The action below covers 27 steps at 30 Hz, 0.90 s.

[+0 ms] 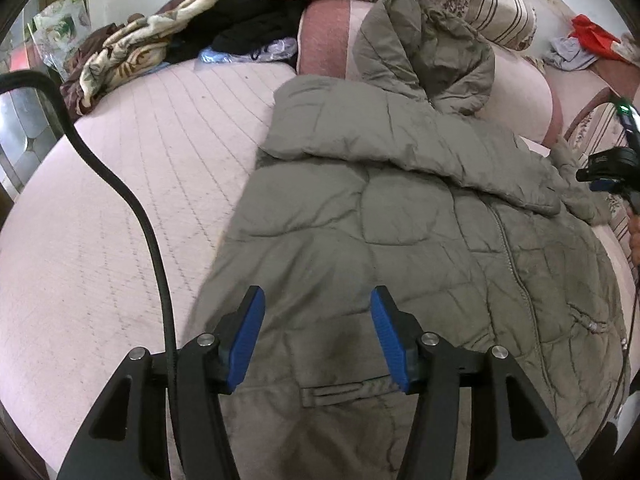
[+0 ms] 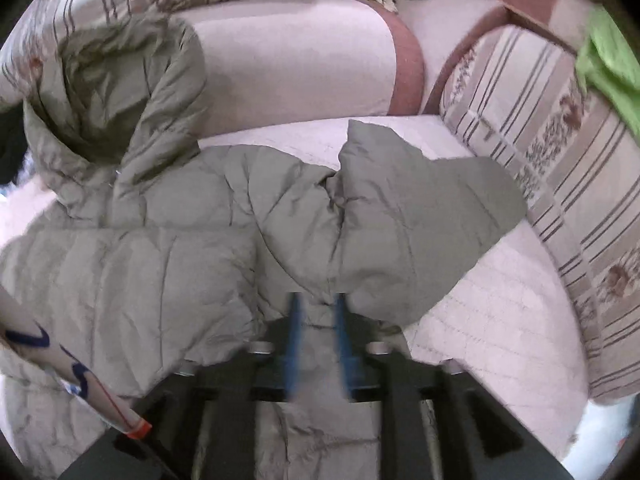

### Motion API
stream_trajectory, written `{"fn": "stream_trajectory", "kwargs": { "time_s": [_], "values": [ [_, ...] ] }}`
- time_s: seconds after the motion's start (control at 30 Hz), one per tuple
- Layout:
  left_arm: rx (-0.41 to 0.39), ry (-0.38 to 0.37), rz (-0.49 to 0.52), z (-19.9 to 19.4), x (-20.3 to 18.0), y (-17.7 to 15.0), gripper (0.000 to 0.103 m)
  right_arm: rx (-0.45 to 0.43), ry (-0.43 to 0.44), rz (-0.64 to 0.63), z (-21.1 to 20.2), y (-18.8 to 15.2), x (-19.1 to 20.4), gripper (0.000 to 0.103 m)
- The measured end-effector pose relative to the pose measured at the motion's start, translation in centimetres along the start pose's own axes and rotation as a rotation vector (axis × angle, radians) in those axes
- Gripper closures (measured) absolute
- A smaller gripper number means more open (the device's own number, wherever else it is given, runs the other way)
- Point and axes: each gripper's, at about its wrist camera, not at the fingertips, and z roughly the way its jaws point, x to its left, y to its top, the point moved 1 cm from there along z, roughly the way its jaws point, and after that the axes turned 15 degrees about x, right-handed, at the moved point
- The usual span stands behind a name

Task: Fold large clothes
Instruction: 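Grasp the other sleeve with the right tool and fold it across the body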

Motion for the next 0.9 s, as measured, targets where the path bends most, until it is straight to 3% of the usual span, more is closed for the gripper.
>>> {"fn": "stream_trajectory", "kwargs": {
  "time_s": [0.03,0.07,0.17,0.27,0.4,0.47,0.57,0.7,0.9],
  "values": [
    [0.004,-0.006,-0.001,0.1,-0.2,0.0,0.049,-0.008,0.028,0.01,-0.3,-0.3,-0.8,0.054],
    [0.003,-0.01,-0.002,0.0,-0.3,0.0,0.049,-0.021,0.051,0.025,-0.7,-0.7,-2.0,0.05],
    [-0.002,-0.023,0.005,-0.3,-0.7,-0.2,0.048,-0.027,0.069,0.072,-0.5,-1.4,-5.7,0.046],
    [0.002,-0.054,0.004,-0.3,-1.0,-0.5,0.047,0.019,0.1,0.198,1.5,-2.0,-11.5,0.041],
    [-0.017,-0.078,0.011,-0.3,-1.5,-0.7,0.045,0.104,0.198,0.376,5.6,-2.9,-18.4,0.035],
    [-0.019,-0.081,0.018,-0.2,-1.9,-0.6,0.044,0.112,0.296,0.484,7.3,-3.2,-21.4,0.035],
    [-0.022,-0.075,0.044,0.0,-2.7,-0.4,0.04,0.092,0.427,0.58,9.2,-2.6,-23.8,0.035],
    [-0.012,-0.079,0.103,0.6,-4.1,-0.4,0.039,0.065,0.511,0.626,11.4,0.2,-24.9,0.035],
    [0.013,-0.066,0.152,1.5,-5.0,-0.9,0.039,0.011,0.443,0.663,13.9,5.6,-26.2,0.035]
  ]
}}
